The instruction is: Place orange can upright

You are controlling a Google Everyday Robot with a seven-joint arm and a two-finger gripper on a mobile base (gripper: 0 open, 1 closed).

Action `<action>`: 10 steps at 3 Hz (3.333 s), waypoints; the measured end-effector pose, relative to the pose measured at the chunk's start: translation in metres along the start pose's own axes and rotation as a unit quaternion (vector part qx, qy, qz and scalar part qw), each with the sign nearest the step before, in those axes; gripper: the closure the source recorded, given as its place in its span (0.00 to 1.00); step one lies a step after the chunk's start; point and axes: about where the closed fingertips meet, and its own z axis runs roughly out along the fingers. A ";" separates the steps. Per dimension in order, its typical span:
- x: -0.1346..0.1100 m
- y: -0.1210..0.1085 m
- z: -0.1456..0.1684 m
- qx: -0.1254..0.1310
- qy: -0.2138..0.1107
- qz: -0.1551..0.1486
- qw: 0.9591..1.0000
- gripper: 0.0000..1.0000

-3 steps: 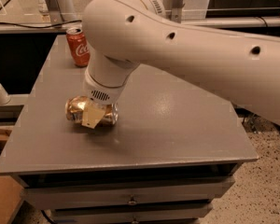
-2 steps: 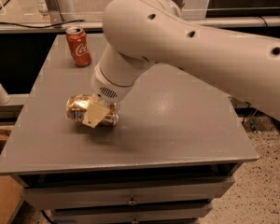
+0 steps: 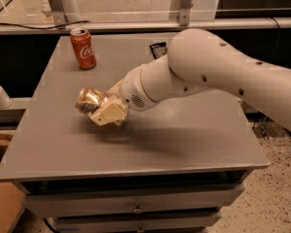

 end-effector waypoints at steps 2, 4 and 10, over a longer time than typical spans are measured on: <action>-0.038 -0.004 -0.044 0.004 -0.213 0.030 0.977 1.00; -0.026 -0.012 -0.075 0.037 -0.229 0.025 0.972 1.00; 0.087 -0.052 -0.164 0.138 -0.322 0.038 0.936 1.00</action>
Offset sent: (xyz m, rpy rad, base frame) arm 0.0095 -0.1585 0.1031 0.6662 -0.2304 -0.2488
